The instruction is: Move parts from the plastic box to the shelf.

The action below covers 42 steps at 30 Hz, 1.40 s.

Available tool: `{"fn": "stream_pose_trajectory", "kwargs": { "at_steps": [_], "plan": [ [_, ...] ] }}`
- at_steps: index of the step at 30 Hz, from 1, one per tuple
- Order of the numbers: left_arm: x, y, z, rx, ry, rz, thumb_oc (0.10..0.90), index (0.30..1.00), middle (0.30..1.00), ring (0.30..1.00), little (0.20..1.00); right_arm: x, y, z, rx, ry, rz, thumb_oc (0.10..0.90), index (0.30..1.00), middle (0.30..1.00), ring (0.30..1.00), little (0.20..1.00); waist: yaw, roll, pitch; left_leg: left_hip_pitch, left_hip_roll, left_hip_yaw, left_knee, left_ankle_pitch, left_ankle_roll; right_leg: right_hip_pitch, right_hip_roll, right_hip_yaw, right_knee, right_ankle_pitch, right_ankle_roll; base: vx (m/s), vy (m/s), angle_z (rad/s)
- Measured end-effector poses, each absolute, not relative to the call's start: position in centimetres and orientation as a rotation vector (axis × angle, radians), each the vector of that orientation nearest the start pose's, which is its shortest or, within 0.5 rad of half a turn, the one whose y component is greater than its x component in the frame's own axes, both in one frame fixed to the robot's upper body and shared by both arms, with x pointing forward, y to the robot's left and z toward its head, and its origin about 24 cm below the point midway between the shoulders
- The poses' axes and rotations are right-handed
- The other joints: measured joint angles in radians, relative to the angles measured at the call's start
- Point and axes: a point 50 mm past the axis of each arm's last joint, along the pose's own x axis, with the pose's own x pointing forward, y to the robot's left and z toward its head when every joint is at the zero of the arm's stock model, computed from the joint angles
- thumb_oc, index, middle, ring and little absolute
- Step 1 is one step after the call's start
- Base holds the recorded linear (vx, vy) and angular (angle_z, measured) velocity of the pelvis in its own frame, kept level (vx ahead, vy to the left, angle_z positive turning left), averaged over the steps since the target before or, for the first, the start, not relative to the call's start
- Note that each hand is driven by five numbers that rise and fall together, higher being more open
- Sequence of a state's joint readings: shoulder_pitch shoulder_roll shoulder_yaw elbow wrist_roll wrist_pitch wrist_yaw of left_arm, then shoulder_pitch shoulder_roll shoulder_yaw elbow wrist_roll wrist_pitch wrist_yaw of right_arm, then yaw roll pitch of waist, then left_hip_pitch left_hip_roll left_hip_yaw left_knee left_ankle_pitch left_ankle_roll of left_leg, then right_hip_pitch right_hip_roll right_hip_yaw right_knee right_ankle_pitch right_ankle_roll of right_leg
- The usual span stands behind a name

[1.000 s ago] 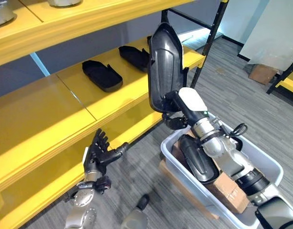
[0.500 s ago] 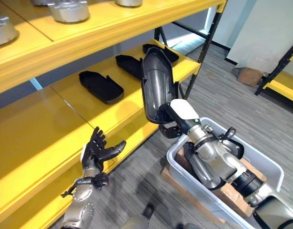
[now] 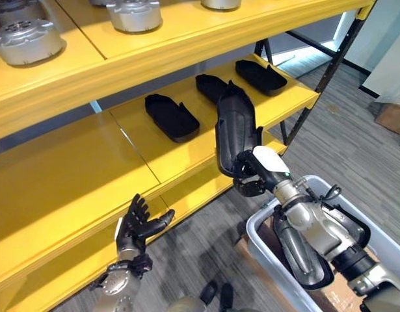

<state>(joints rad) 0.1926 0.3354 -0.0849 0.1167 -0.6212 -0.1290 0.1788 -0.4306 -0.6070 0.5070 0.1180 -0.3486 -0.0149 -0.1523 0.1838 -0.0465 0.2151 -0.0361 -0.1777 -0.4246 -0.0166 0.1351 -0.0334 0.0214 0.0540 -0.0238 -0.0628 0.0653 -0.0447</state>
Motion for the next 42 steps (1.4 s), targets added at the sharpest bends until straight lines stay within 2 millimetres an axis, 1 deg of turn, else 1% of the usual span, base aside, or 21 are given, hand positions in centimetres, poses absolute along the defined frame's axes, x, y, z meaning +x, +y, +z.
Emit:
{"fn": "stream_pose_trajectory", "kwargs": {
  "at_steps": [1,2,3,4,6,8,9,10,11,12,13,15,16,18,19,20,25,27,33,36,42],
  "plan": [
    [20.7,22.3,-0.9,-0.263,0.213,0.238,0.9,1.0,1.0,1.0,1.0,31.1,-15.1,11.0,-1.039,-0.337,0.259,0.4,0.3,0.3,0.3,0.3,-0.02,-0.009,0.02,-0.014,-0.017,0.014,0.012,0.021,-0.057,0.0,-0.032,-0.031,0.003,0.007,-0.013,-0.14,0.028,1.13],
    [21.0,22.2,-0.8,-0.26,0.208,0.225,0.9,1.0,1.0,1.0,1.0,31.1,-15.6,11.4,-1.052,-0.343,0.247,0.4,0.3,0.3,0.3,0.3,-0.041,-0.012,0.031,-0.037,-0.014,0.09,0.045,-0.002,-0.095,0.003,-0.054,-0.059,-0.006,0.009,-0.019,-0.13,0.019,1.31],
    [21.4,22.3,-0.4,-0.256,0.191,0.219,0.9,1.0,1.0,1.0,1.0,31.2,-16.0,12.0,-1.05,-0.357,0.223,0.4,0.3,0.3,0.3,0.3,-0.05,-0.022,0.059,-0.072,0.038,0.237,0.118,-0.072,-0.02,0.001,-0.065,-0.081,-0.002,0.001,-0.029,-0.06,0.003,0.8],
    [21.2,22.6,-0.4,-0.257,0.189,0.235,0.9,1.0,1.0,1.0,1.0,31.3,-16.0,12.3,-1.036,-0.367,0.21,0.4,0.3,0.3,0.3,0.3,-0.039,-0.023,0.068,-0.067,0.106,0.29,0.128,-0.092,0.0,-0.007,-0.065,-0.073,0.003,0.001,-0.033,-0.1,0.058,0.43],
    [21.2,23.0,-0.6,-0.251,0.199,0.25,0.9,1.0,1.0,1.0,1.0,31.2,-15.8,12.6,-1.012,-0.38,0.196,0.4,0.3,0.3,0.3,0.3,-0.055,-0.031,0.084,-0.069,0.215,0.394,0.174,-0.141,-0.015,-0.002,-0.072,-0.107,0.002,0.001,-0.042,-0.04,0.064,0.35],
    [21.6,22.6,-0.7,-0.255,0.212,0.234,0.9,1.0,1.0,1.0,1.0,31.2,-16.3,12.7,-1.009,-0.377,0.171,0.4,0.3,0.3,0.3,0.3,-0.102,-0.031,0.098,-0.061,0.342,0.45,0.188,-0.153,-0.078,0.009,-0.1,-0.18,0.006,-0.004,-0.037,-0.01,0.11,0.93],
    [22.1,22.1,-0.6,-0.262,0.209,0.214,0.9,1.0,1.0,1.0,1.0,31.1,-17.1,12.8,-1.011,-0.366,0.144,0.4,0.3,0.3,0.3,0.3,-0.115,-0.025,0.104,-0.05,0.4,0.455,0.167,-0.139,-0.111,0.011,-0.119,-0.209,0.018,-0.005,-0.035,0.04,0.145,1.23],
    [22.4,21.6,-0.4,-0.262,0.202,0.194,0.9,1.0,1.0,1.0,1.0,31.1,-17.9,12.8,-1.011,-0.356,0.11,0.4,0.3,0.3,0.3,0.3,-0.138,-0.019,0.108,-0.046,0.472,0.528,0.146,-0.123,-0.137,0.022,-0.136,-0.246,0.018,-0.012,-0.025,0.08,0.158,1.17],
    [22.6,21.2,-0.3,-0.271,0.195,0.181,0.9,1.0,1.0,1.0,1.0,31.0,-18.7,12.9,-1.009,-0.345,0.076,0.4,0.3,0.3,0.3,0.3,-0.155,-0.001,0.108,-0.038,0.526,0.547,0.092,-0.103,-0.166,0.033,-0.145,-0.273,0.022,-0.017,-0.005,0.07,0.158,1.01],
    [22.8,20.8,-0.3,-0.283,0.192,0.166,0.9,1.0,1.0,1.0,1.0,30.9,-19.5,13.0,-1.009,-0.335,0.038,0.4,0.3,0.3,0.3,0.3,-0.156,0.024,0.107,-0.022,0.564,0.552,0.04,-0.087,-0.184,0.043,-0.152,-0.289,0.027,-0.02,0.026,0.11,0.178,0.82],
    [22.8,20.0,-0.4,-0.312,0.19,0.152,0.9,1.0,1.0,1.0,1.0,30.9,-20.7,13.6,-1.024,-0.329,-0.016,0.4,0.3,0.3,0.3,0.3,-0.157,0.078,0.106,0.004,0.59,0.576,-0.012,-0.05,-0.177,0.061,-0.165,-0.306,0.027,-0.015,0.074,0.15,0.162,0.47],
    [22.1,19.3,-0.9,-0.347,0.205,0.156,0.9,1.0,1.0,1.0,1.0,30.6,-21.6,14.2,-1.051,-0.339,-0.045,0.4,0.3,0.3,0.3,0.3,-0.159,0.167,0.071,0.023,0.568,0.583,-0.03,-0.024,-0.108,0.072,-0.16,-0.308,0.012,-0.005,0.136,0.18,0.184,0.14],
    [22.0,19.5,-1.0,-0.344,0.213,0.161,0.9,1.0,1.0,1.0,1.0,30.4,-21.7,14.0,-1.029,-0.34,-0.066,0.4,0.3,0.3,0.3,0.3,-0.153,0.175,0.056,0.035,0.552,0.558,-0.049,0.008,-0.199,0.075,-0.169,-0.297,0.003,0.006,0.16,0.11,0.126,0.0],
    [21.8,20.7,-0.8,-0.299,0.212,0.174,0.9,1.0,1.0,1.0,1.0,30.0,-20.8,13.3,-0.979,-0.342,-0.059,0.4,0.3,0.3,0.3,0.3,-0.154,0.1,0.056,0.035,0.464,0.554,-0.06,0.002,-0.162,0.077,-0.249,-0.287,0.0,0.015,0.166,0.12,0.161,0.25],
    [21.8,21.8,-0.5,-0.249,0.212,0.171,0.9,1.0,1.0,1.0,1.0,29.9,-19.8,12.6,-0.961,-0.34,-0.019,0.4,0.3,0.3,0.3,0.3,-0.127,0.055,0.05,0.035,0.404,0.557,-0.059,-0.007,-0.132,0.081,-0.296,-0.286,0.008,0.018,0.16,0.21,0.285,0.45],
    [21.7,22.4,-0.4,-0.22,0.215,0.171,0.9,1.0,1.0,1.0,1.0,29.8,-18.8,12.2,-0.929,-0.342,0.006,0.4,0.3,0.3,0.3,0.3,-0.098,0.036,0.04,0.045,0.366,0.553,-0.057,-0.013,-0.119,0.094,-0.333,-0.288,0.014,0.019,0.161,0.19,0.266,0.34],
    [21.7,22.4,0.1,-0.218,0.196,0.166,0.9,1.0,1.0,1.0,1.0,29.5,-18.0,13.0,-0.922,-0.392,0.022,0.4,0.3,0.3,0.3,0.3,-0.042,0.033,0.038,0.049,0.342,0.527,-0.057,-0.019,-0.105,0.116,-0.354,-0.29,0.018,0.033,0.189,0.09,0.123,0.19],
    [21.6,22.2,0.1,-0.222,0.195,0.165,0.9,1.0,1.0,1.0,1.0,29.6,-17.7,12.9,-0.925,-0.388,0.038,0.4,0.3,0.3,0.3,0.3,-0.038,0.028,0.035,0.048,0.339,0.517,-0.057,-0.02,-0.104,0.128,-0.354,-0.301,0.013,0.031,0.199,0.09,0.106,0.17],
    [21.6,22.2,0.3,-0.219,0.184,0.167,0.9,1.0,1.0,1.0,1.0,29.6,-17.5,12.4,-0.931,-0.368,0.051,0.4,0.3,0.3,0.3,0.3,-0.033,-0.031,-0.001,-0.026,0.314,0.469,-0.023,-0.02,-0.104,0.122,-0.372,-0.358,0.006,0.002,0.244,0.08,0.067,0.25],
    [21.6,22.2,0.3,-0.219,0.183,0.169,0.9,1.0,1.0,1.0,1.0,29.6,-17.6,12.3,-0.936,-0.358,0.055,0.4,0.3,0.3,0.3,0.3,-0.011,-0.048,-0.011,-0.074,0.311,0.446,0.001,-0.02,-0.105,0.102,-0.372,-0.378,0.007,-0.004,0.248,0.03,0.003,0.23],
    [21.0,22.6,-0.2,-0.214,0.207,0.209,0.9,1.0,1.0,1.0,1.0,30.6,-16.3,11.0,-0.998,-0.308,0.17,0.4,0.3,0.3,0.3,0.3,0.025,-0.05,-0.013,-0.165,0.294,0.383,0.031,-0.014,-0.097,0.073,-0.374,-0.434,0.009,-0.009,0.255,0.02,-0.009,0.29]
  ]
}}
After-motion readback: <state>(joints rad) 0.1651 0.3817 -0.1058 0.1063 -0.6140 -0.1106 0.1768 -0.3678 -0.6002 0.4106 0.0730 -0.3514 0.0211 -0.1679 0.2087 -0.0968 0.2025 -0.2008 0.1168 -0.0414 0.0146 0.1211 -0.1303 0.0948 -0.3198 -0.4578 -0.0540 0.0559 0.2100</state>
